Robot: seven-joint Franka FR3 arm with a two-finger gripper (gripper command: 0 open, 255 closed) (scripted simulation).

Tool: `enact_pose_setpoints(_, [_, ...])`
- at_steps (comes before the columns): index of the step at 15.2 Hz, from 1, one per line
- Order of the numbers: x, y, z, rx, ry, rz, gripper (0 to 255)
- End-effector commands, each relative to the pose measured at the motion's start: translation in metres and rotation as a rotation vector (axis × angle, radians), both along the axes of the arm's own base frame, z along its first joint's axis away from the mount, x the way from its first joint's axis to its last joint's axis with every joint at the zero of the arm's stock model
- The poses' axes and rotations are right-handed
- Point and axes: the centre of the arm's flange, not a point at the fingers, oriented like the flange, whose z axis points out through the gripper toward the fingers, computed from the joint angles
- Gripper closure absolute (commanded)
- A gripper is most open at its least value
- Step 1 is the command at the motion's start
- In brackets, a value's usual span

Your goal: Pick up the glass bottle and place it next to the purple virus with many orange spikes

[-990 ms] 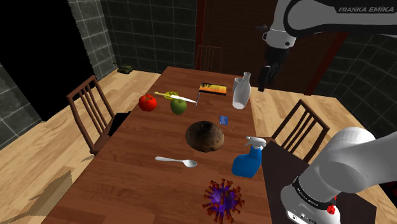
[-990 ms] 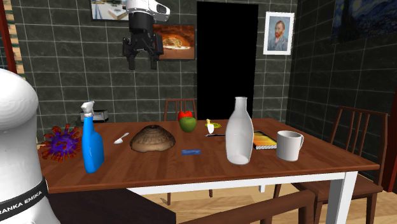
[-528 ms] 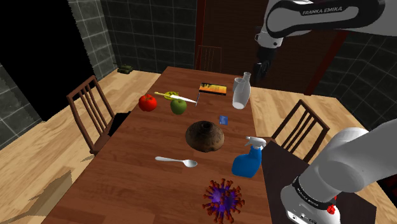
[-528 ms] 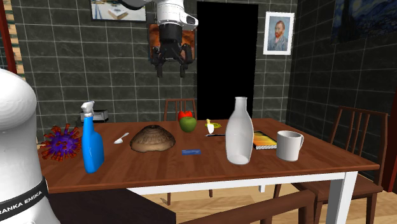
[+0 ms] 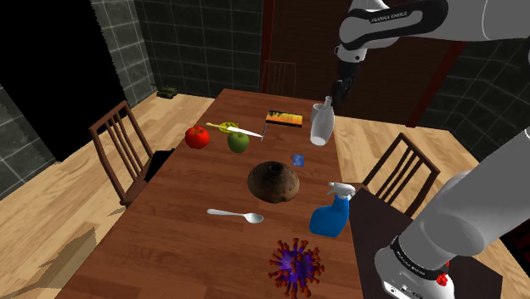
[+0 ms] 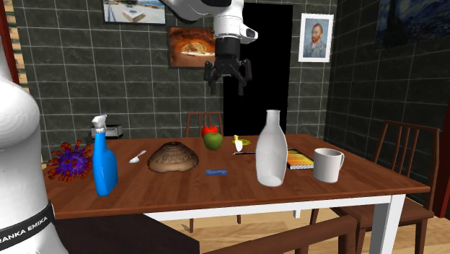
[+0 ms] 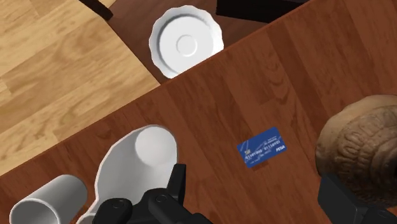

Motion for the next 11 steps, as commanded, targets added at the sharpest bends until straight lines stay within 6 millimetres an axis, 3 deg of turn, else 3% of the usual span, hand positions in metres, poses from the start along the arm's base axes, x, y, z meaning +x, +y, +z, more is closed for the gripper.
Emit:
enact_pose_setpoints(1, [0.019,-0.019,-0.007,-0.001,0.001,0.005,0])
enact_pose_setpoints(11, [0.106,-0.113,-0.038,-0.003,0.002,0.022,0])
